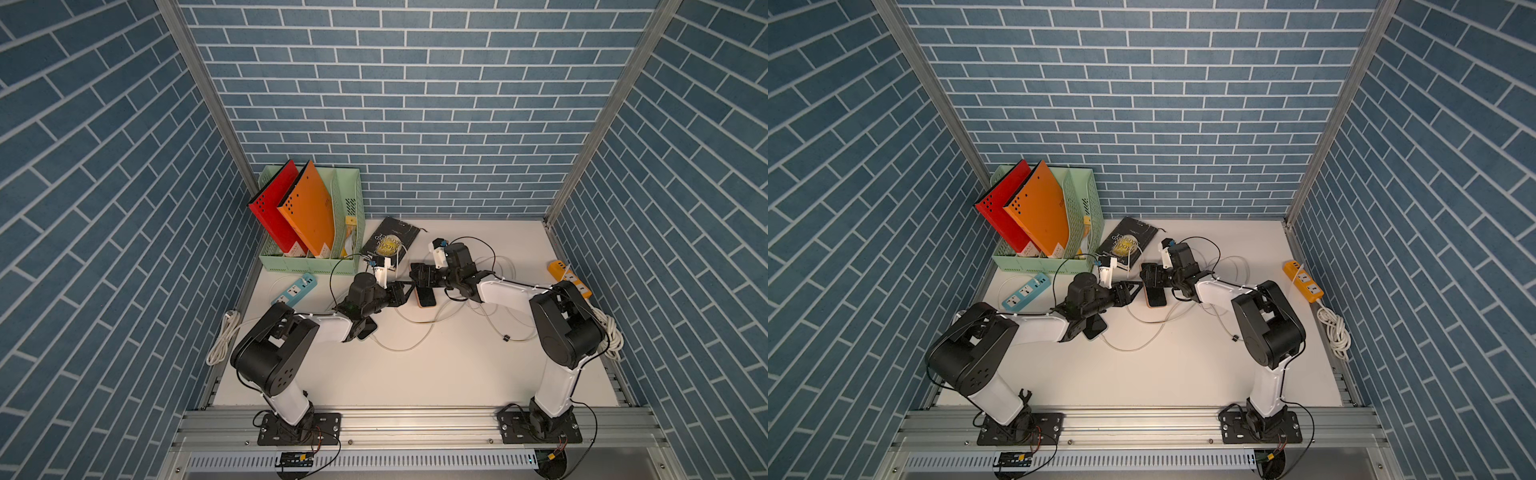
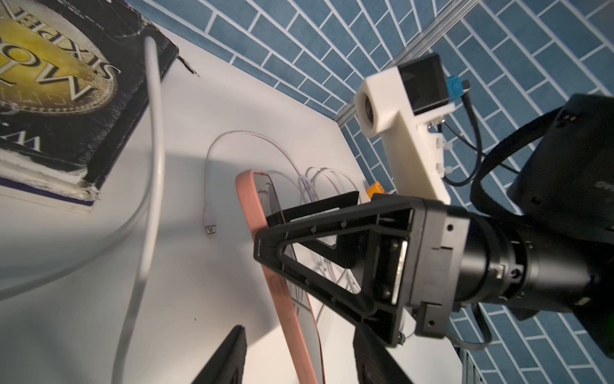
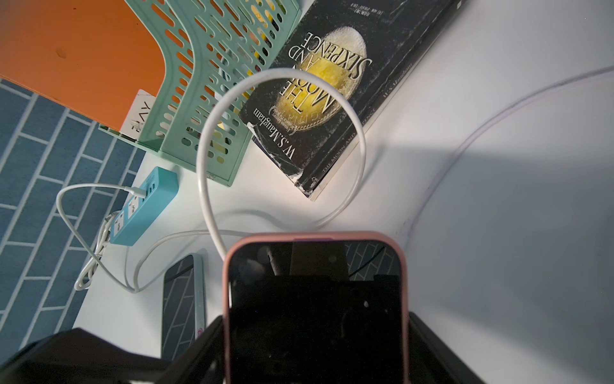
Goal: Plug the charging cable into the phone
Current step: Pick up the phone at the center of the board.
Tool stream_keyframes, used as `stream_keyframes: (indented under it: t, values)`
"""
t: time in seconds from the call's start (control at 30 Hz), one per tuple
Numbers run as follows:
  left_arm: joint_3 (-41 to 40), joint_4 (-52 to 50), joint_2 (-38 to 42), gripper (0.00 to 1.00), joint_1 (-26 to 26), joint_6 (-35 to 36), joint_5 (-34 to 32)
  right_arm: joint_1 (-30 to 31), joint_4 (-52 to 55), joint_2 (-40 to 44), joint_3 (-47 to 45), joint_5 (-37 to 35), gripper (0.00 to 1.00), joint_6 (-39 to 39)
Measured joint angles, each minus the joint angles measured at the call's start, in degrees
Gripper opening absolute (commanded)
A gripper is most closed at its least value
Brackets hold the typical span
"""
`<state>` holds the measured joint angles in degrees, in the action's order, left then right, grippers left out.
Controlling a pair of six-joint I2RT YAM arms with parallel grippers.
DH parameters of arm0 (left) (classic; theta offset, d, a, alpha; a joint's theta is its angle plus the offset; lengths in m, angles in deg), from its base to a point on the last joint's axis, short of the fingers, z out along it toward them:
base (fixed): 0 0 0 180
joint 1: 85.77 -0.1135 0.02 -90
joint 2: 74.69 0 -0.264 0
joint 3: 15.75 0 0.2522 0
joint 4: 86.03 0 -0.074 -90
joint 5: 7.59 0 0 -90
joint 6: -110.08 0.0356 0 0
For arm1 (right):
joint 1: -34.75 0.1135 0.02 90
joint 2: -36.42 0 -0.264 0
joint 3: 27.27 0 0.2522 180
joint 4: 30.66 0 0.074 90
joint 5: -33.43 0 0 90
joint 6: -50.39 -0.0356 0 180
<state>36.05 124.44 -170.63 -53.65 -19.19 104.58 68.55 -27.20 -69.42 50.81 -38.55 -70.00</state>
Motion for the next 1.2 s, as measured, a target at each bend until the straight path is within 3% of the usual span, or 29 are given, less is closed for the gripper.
stream_keyframes:
  t: [0.97, 1.1, 1.2]
  values:
    - [6.5, -4.1, -9.2, 0.35, 3.8, -0.2, -1.6, 1.1, -4.4, 1.9, -4.4, 3.3, 0.48, -2.9]
    - [6.7, -4.1, -9.5, 0.27, 3.9, -0.6, -1.5, 1.3, -5.0, 1.9, -4.7, 3.3, 0.48, -2.9]
    - [6.7, -4.1, -9.6, 0.15, 4.0, -0.7, -1.5, 1.5, -5.2, 1.9, -4.9, 3.6, 0.5, -2.9]
